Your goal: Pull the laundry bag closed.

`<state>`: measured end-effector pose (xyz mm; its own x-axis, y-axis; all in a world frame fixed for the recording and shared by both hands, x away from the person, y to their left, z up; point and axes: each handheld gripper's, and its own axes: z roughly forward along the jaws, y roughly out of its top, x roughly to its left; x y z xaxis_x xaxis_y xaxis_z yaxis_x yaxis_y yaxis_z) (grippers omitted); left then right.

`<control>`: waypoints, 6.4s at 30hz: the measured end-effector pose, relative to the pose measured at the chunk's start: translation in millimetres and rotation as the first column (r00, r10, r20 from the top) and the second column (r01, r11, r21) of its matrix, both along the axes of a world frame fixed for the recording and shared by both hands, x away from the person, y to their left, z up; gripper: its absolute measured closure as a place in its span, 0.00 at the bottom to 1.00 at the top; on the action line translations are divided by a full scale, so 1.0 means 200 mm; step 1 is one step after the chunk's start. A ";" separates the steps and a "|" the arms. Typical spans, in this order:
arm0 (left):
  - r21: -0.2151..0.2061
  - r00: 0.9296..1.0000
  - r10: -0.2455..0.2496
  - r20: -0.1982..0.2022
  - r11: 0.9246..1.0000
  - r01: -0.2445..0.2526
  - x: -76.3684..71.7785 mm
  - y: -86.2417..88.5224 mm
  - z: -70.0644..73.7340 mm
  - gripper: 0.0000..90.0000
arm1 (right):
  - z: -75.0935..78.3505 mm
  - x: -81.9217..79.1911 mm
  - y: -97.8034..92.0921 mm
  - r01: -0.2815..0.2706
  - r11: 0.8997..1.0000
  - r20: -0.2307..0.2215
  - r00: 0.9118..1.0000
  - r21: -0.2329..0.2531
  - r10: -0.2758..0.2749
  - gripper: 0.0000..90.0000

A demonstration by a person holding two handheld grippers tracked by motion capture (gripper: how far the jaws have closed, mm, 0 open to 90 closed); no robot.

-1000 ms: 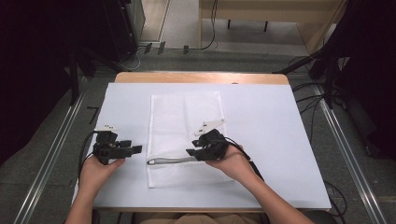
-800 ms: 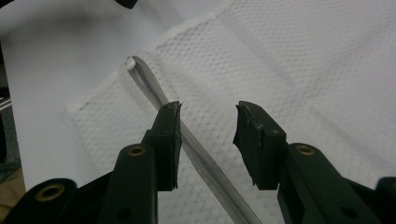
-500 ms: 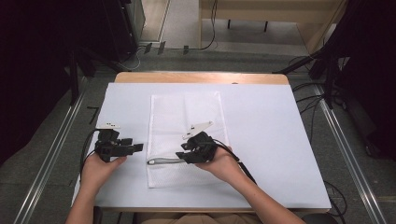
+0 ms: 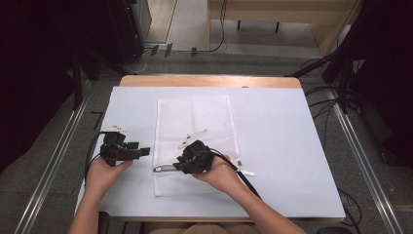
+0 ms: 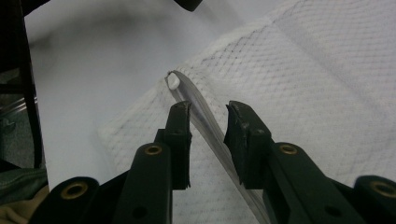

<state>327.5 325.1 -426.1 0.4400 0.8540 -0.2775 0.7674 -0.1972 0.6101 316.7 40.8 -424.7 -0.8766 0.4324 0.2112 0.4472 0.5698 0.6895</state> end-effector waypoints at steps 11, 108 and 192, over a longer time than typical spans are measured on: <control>-0.036 1.000 0.007 -0.005 0.999 -0.007 0.01 0.03 0.00 0.40 | -0.06 -0.02 0.12 -0.019 1.000 -0.023 1.000 0.004 0.019 0.80; -0.087 0.931 -0.357 -0.080 0.933 0.350 -0.06 -0.18 -0.03 0.83 | 0.06 0.12 0.22 -0.093 0.989 -0.073 0.992 0.112 0.101 0.98; -0.090 0.906 -0.408 -0.115 0.912 0.399 -0.06 -0.15 -0.01 0.98 | -0.07 0.13 -0.05 -0.031 0.997 -0.104 0.994 0.073 0.038 0.98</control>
<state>315.6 294.3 -428.4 0.7002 0.5898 -0.4022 0.7029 -0.4707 0.5334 343.7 31.5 -438.0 -0.8622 0.3828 0.3319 0.5000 0.5377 0.6788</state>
